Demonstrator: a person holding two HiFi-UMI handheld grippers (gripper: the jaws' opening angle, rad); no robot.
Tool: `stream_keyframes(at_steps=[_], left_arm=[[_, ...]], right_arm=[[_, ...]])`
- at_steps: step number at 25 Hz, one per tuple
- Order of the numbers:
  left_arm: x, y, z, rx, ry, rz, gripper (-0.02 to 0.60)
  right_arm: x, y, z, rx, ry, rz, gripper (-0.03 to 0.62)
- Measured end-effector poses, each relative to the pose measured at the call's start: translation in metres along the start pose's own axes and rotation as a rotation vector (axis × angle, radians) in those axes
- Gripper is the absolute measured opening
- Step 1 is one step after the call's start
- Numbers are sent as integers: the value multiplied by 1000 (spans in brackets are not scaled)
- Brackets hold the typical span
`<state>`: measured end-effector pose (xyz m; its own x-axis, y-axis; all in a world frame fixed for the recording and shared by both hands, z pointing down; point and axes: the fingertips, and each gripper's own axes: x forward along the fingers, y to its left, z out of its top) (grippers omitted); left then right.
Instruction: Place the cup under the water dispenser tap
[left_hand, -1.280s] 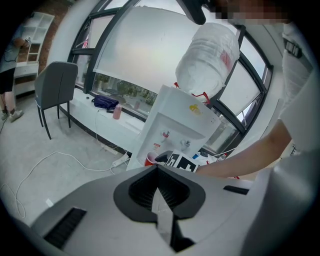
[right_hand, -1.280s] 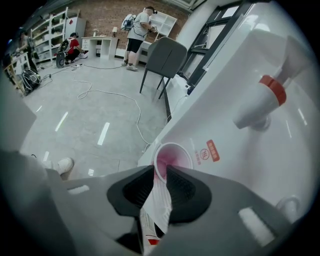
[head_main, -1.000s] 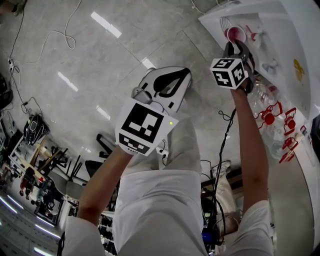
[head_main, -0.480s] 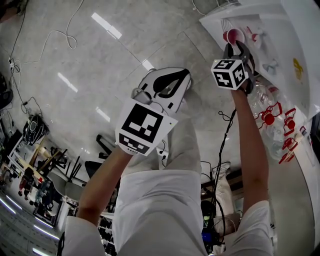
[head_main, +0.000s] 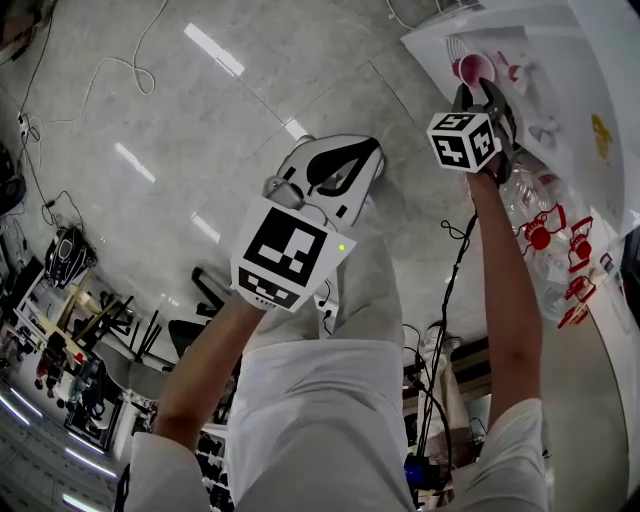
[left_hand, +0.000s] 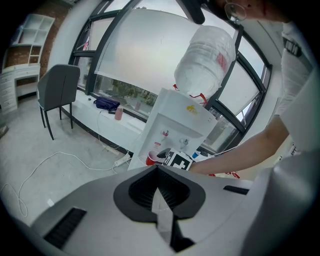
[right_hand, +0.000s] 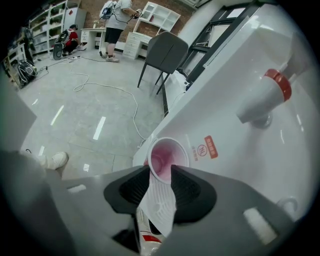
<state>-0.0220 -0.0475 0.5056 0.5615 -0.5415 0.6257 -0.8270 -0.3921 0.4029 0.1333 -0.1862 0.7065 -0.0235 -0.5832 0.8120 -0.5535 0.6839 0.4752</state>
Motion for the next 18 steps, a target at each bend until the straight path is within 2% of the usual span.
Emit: stream_keyframes(at_steps=[6,18], left_arm=[[-3,0,0,-2,-3,4,0],[-8,-7,8,11,-12,3,0]], right_arm=[[-1,1,0,-20,2,14,179],[-22,1,9,14,-58,29,183]])
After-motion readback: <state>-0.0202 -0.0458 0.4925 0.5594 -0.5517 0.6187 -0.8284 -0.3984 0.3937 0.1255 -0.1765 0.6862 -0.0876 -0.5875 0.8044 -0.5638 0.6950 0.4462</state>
